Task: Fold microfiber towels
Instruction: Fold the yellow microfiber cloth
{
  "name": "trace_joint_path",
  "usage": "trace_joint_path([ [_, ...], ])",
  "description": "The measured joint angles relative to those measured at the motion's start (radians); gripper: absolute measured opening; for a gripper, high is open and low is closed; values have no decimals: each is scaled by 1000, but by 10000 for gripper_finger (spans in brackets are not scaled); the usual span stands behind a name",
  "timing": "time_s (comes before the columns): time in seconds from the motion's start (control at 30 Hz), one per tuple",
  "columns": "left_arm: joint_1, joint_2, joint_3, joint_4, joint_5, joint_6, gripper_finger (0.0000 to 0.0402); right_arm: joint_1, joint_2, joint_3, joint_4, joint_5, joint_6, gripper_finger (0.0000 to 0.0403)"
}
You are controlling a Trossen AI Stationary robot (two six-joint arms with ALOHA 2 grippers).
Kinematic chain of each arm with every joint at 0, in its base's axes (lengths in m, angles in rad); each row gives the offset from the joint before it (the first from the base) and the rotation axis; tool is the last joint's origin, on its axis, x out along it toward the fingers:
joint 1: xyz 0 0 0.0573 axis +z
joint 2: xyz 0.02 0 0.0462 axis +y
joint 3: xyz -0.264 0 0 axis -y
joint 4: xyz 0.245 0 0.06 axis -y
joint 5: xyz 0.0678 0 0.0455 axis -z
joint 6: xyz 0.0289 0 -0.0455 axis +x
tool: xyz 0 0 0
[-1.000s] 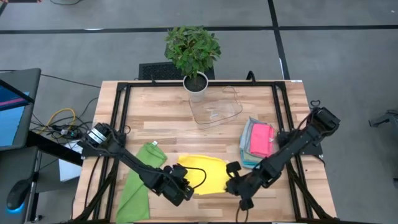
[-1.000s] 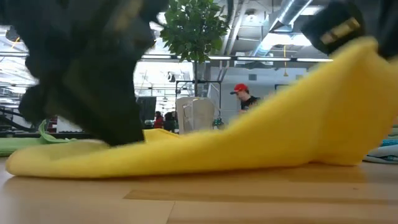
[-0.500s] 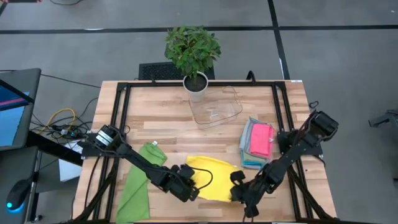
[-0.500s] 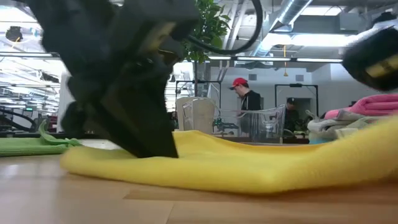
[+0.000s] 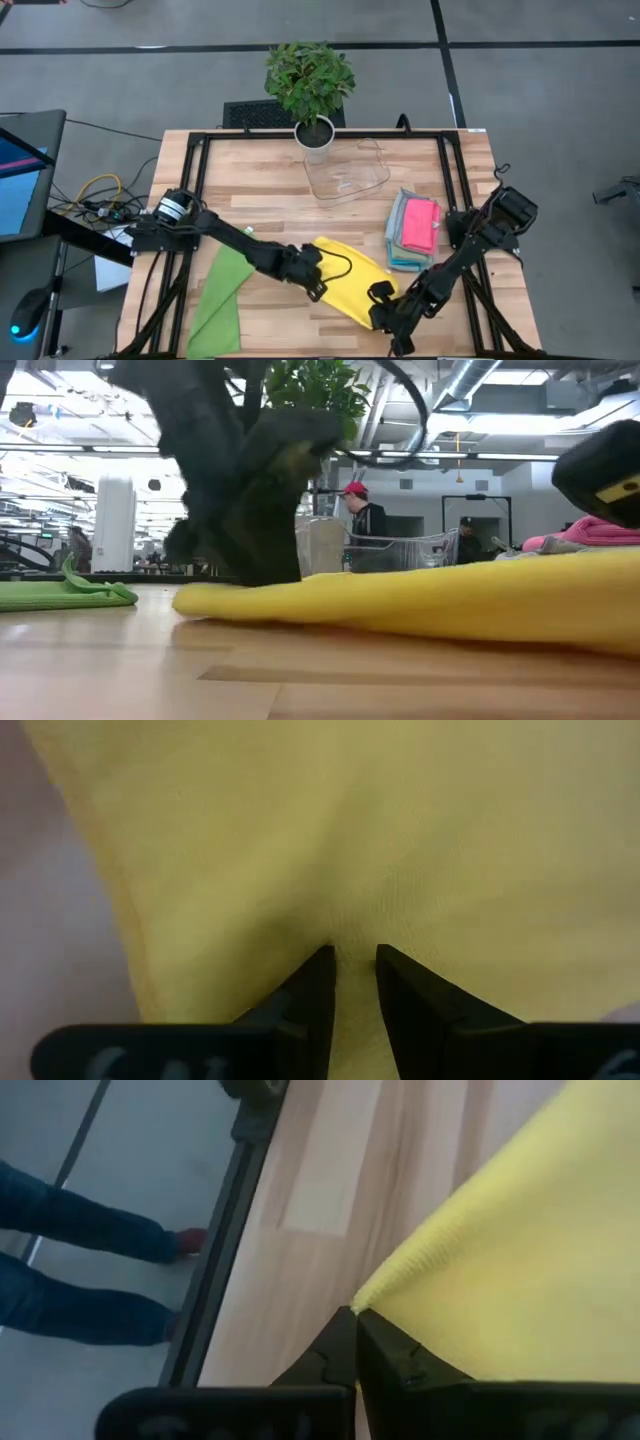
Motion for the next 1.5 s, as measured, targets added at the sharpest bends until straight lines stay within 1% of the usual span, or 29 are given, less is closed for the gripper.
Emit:
trace_joint_path([
  [0.07,3,-45,-4,-22,-21,6,73,-1,0,6,6,4,-9,26],
  [0.17,0,-128,2,-10,-73,-10,73,-8,0,6,14,2,-22,24],
  [0.23,-12,-151,3,-5,-106,-17,73,-11,0,6,18,2,-23,25],
  [0.27,-20,-152,2,-8,-125,-40,73,-12,0,6,19,3,-23,26],
  [0.3,-34,-152,0,2,-151,-97,73,-14,0,6,21,4,-23,27],
  [0.33,-53,-148,-2,48,-196,-161,73,-18,0,6,24,4,-23,29],
  [0.43,-130,-86,6,324,-311,-211,58,-23,0,6,29,4,-24,29],
  [0.47,-153,-56,8,386,-345,-220,49,-23,0,6,32,4,-24,29],
  [0.5,-174,-19,20,421,-372,-236,38,-23,0,6,36,4,-24,28],
  [0.57,-211,54,65,424,-412,-307,13,-23,0,6,38,4,-25,25],
  [0.63,-238,132,136,428,-440,-383,5,-23,0,6,40,4,-29,25],
  [0.67,-247,175,181,431,-436,-405,5,-23,0,6,42,4,-32,25],
  [0.77,-259,296,322,350,-410,-462,3,-24,0,6,45,6,-33,28],
  [0.87,-249,377,489,153,-371,-540,1,-22,0,6,45,7,-33,30],
  [0.97,-242,436,641,-72,-368,-594,0,-16,0,6,45,9,-33,28],
  [1.03,-241,457,714,-147,-377,-593,0,-8,0,6,46,7,-33,25],
  [1.13,-249,450,789,-208,-360,-523,0,2,0,6,46,9,-33,24],
  [1.23,-275,419,854,-311,-353,-469,0,11,-1,6,45,19,-33,27],
  [1.37,-304,384,886,-437,-449,-529,0,17,-1,6,46,39,-34,29],
  [1.43,-301,392,881,-458,-463,-570,0,17,-1,6,47,40,-34,28],
  [1.5,-291,414,869,-420,-484,-614,0,17,-1,6,50,49,-35,25],
])
